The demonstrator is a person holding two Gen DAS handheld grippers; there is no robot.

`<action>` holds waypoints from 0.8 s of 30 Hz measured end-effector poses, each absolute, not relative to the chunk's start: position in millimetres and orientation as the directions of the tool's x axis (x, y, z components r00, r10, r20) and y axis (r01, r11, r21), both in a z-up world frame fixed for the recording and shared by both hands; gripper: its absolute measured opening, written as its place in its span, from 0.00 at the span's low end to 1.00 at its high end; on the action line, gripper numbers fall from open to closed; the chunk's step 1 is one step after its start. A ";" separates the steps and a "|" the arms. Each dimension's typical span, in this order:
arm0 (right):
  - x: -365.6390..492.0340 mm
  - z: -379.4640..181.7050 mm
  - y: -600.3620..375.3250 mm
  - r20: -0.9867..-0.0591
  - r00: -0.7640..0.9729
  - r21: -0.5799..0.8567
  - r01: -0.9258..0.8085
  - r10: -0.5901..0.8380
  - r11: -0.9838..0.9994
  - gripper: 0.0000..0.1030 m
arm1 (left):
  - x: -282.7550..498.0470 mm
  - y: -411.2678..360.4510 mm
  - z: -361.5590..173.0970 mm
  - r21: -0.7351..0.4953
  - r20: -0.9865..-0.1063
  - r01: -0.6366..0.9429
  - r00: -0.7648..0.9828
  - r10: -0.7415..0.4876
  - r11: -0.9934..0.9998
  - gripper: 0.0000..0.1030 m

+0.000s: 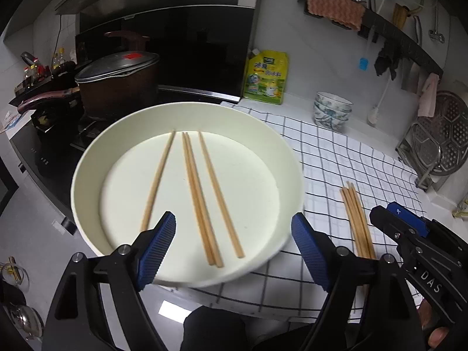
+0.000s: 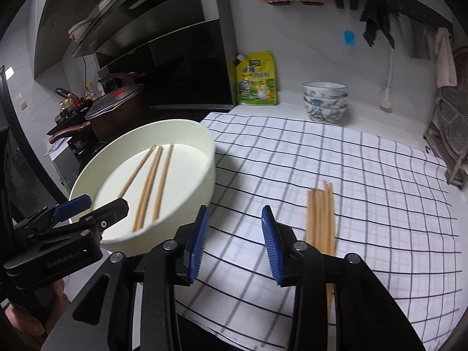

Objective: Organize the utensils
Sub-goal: 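Move both tools back from the basin to the chopstick pile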

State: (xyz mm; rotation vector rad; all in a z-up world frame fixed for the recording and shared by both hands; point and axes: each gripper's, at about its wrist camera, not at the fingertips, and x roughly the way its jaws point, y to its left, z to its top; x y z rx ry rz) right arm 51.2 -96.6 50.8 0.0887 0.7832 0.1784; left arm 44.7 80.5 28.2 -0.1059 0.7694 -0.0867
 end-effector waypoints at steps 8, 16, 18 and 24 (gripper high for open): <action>32.2 38.6 -154.1 -0.710 0.696 0.128 -0.021 0.107 0.992 0.43 | 31.3 41.8 24.1 -0.137 -0.688 0.095 0.707 -0.163 0.986 0.88; 24.6 15.4 -190.5 -0.746 0.664 0.097 0.038 0.048 0.995 0.51 | 21.0 7.1 11.6 -0.149 -0.695 0.138 0.689 -0.203 0.979 0.90; 27.7 5.4 -195.5 -0.764 0.645 0.084 0.045 0.036 0.995 0.51 | 18.8 -0.8 6.9 -0.144 -0.697 0.143 0.688 -0.202 0.979 0.90; 39.8 -17.7 -202.2 -0.795 0.606 0.083 0.044 0.039 0.996 0.51 | 16.0 -13.5 -6.0 -0.142 -0.708 0.141 0.677 -0.201 0.980 0.90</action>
